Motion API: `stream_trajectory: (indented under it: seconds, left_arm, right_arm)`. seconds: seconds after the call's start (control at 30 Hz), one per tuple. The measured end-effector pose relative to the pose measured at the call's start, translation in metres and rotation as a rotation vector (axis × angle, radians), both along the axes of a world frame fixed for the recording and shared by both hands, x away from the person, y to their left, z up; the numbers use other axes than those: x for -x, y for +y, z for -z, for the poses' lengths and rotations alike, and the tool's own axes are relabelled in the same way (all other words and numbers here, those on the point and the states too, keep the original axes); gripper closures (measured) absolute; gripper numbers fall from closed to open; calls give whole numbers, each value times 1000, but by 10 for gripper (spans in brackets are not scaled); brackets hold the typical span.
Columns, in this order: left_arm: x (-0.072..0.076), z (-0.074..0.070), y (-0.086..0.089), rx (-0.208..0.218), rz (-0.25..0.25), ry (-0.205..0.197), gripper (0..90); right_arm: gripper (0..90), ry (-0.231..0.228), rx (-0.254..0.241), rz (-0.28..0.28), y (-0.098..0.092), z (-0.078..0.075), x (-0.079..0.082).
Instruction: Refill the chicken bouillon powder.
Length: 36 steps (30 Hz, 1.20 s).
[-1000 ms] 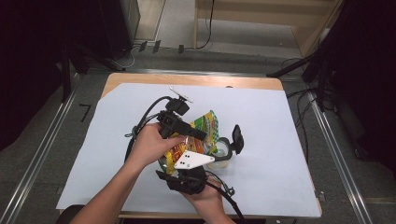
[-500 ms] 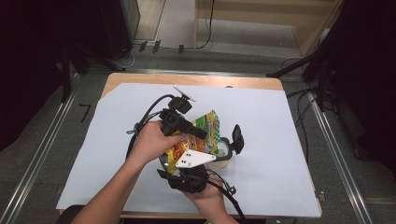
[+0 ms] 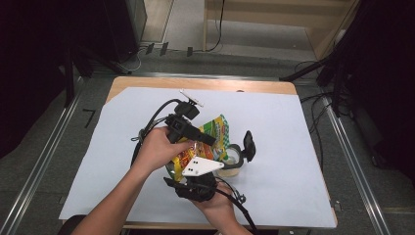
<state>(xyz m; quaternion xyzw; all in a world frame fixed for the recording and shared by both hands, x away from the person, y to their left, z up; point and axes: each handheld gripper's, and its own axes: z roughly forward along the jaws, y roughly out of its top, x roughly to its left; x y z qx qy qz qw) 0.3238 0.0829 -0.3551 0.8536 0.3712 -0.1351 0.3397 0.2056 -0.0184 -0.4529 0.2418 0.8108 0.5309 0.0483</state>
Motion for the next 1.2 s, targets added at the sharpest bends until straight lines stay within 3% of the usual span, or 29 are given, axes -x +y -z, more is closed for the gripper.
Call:
stream_trajectory:
  seconds: [0.33, 1.2]
  left_arm:
    - [-5, 2, 3, 13, 5, 14, 788]
    - [-7, 1, 2, 18, -3, 7, 785]
  right_arm:
    - [659, 5, 13, -1, 1, 0, -4]
    - [660, 7, 9, 3, 1, -2, -6]
